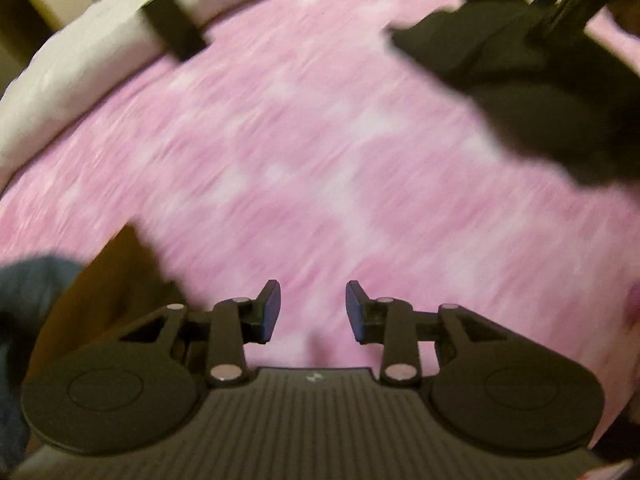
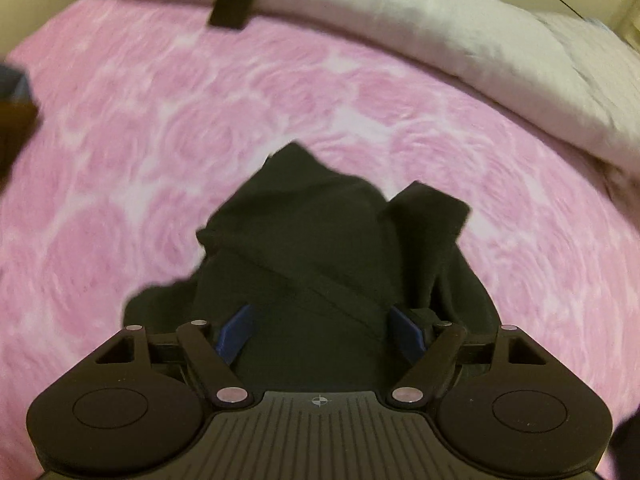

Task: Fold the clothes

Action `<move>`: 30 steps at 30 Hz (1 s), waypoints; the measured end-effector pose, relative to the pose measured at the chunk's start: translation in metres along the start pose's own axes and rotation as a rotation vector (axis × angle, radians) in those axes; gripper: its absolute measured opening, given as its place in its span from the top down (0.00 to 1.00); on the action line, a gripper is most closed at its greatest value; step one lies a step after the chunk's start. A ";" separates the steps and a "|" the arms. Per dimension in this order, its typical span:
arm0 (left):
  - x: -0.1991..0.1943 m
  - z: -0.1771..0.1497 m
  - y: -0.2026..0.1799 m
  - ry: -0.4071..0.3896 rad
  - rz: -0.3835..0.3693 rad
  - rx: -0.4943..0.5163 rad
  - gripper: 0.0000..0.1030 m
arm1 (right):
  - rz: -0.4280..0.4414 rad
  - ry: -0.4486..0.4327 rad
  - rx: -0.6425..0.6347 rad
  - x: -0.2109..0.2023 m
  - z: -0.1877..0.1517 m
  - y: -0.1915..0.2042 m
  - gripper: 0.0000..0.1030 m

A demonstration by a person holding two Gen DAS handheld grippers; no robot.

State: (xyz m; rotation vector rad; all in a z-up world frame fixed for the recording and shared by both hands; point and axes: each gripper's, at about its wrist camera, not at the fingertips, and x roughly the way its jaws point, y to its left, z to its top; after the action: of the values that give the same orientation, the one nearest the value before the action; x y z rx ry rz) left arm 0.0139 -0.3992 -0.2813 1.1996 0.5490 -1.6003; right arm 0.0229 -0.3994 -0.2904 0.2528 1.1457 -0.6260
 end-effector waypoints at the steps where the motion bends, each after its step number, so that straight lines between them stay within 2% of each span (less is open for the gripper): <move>1: 0.001 0.011 -0.011 -0.010 -0.005 0.001 0.69 | 0.012 -0.005 -0.014 0.001 -0.003 -0.003 0.29; 3: 0.003 0.030 -0.029 -0.027 -0.010 0.011 0.69 | 0.025 -0.024 -0.013 -0.008 -0.010 -0.018 0.80; 5: 0.006 0.050 -0.046 -0.047 -0.013 0.026 0.69 | 0.004 -0.054 0.015 -0.029 -0.020 -0.040 0.89; 6: 0.006 0.061 -0.055 -0.058 -0.017 0.033 0.69 | -0.028 -0.070 0.042 -0.044 -0.028 -0.057 0.89; 9: 0.004 0.092 -0.083 -0.091 -0.026 0.049 0.69 | -0.093 -0.078 0.224 -0.085 -0.064 -0.123 0.89; 12: 0.000 0.125 -0.121 -0.130 -0.057 0.053 0.67 | -0.193 -0.033 0.400 -0.116 -0.113 -0.181 0.89; 16: 0.006 0.161 -0.160 -0.152 -0.117 0.037 0.61 | -0.287 0.126 0.641 -0.119 -0.192 -0.240 0.89; 18: 0.009 0.175 -0.179 -0.158 -0.141 0.017 0.58 | -0.356 0.205 0.687 -0.116 -0.223 -0.250 0.89; 19: 0.011 0.180 -0.186 -0.154 -0.149 0.011 0.54 | -0.364 0.230 0.713 -0.116 -0.235 -0.253 0.89; 21: 0.019 0.185 -0.192 -0.133 -0.156 -0.005 0.47 | -0.341 0.233 0.761 -0.121 -0.248 -0.255 0.88; 23: 0.031 0.184 -0.187 -0.093 -0.153 -0.049 0.45 | -0.291 0.183 0.732 -0.127 -0.243 -0.248 0.88; 26: 0.050 0.180 -0.175 -0.031 -0.150 -0.133 0.45 | -0.168 0.122 0.667 -0.124 -0.220 -0.229 0.88; 28: 0.068 0.176 -0.159 0.012 -0.169 -0.210 0.44 | -0.100 0.092 0.626 -0.115 -0.203 -0.216 0.83; 29: 0.076 0.175 -0.152 0.021 -0.189 -0.244 0.44 | -0.073 0.075 0.617 -0.109 -0.196 -0.211 0.69; 30: 0.085 0.176 -0.146 0.032 -0.227 -0.282 0.44 | -0.047 0.058 0.608 -0.102 -0.189 -0.206 0.45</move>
State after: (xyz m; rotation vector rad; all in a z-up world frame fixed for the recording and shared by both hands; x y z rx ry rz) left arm -0.1927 -0.5245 -0.3166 0.9782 0.9264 -1.6287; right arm -0.2692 -0.4379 -0.2493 0.7670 0.9941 -1.0066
